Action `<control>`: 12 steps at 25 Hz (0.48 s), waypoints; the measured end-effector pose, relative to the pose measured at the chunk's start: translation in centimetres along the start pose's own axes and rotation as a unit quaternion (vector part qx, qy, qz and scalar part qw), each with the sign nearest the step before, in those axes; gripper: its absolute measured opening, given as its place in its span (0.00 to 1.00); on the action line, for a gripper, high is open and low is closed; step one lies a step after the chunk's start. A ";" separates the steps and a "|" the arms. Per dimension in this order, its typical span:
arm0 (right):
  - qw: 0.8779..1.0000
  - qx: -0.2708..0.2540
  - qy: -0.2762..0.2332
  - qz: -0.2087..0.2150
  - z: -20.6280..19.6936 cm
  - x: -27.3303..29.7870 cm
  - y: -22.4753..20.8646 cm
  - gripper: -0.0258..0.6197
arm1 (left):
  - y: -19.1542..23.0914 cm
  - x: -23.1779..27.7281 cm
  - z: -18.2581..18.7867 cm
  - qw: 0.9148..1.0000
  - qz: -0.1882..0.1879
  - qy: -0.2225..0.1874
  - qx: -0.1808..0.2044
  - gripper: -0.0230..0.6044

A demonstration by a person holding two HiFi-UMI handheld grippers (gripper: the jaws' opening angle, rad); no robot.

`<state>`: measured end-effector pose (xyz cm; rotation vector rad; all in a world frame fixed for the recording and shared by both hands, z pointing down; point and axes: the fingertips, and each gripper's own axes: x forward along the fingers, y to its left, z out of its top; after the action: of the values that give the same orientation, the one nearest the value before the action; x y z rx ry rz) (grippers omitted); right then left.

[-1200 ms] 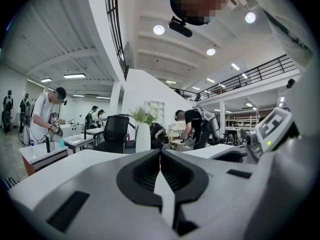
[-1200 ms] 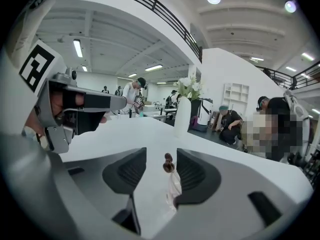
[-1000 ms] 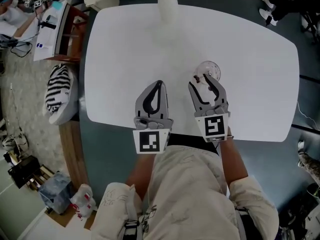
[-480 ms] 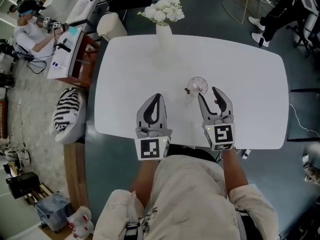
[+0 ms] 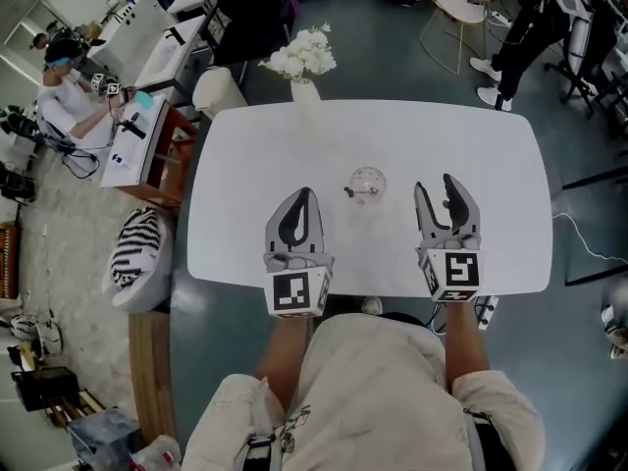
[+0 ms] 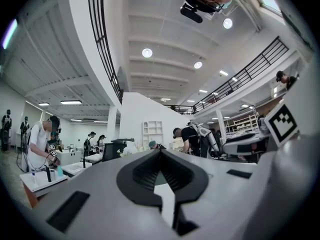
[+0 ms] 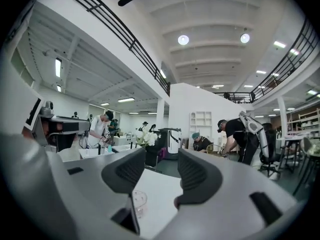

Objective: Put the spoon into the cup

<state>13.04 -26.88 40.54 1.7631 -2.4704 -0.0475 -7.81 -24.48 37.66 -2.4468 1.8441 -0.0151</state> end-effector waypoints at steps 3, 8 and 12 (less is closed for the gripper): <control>1.000 -0.002 -0.022 -0.017 1.7 -1.3 -1.7 0.33 | -0.7 -0.2 1.3 1.000 -0.001 -0.011 0.002 0.04; 0.998 0.001 -0.048 -0.035 3.7 -2.8 -3.5 0.33 | -1.5 -0.6 3.1 1.000 0.001 -0.024 0.009 0.04; 0.998 -0.002 -0.056 -0.033 4.4 -2.9 -3.4 0.29 | -1.7 -0.5 3.5 1.000 0.000 -0.028 0.009 0.04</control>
<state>16.76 -25.43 35.70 1.8908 -2.4832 -0.1602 -6.13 -23.31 34.29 -2.4101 1.8121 0.0358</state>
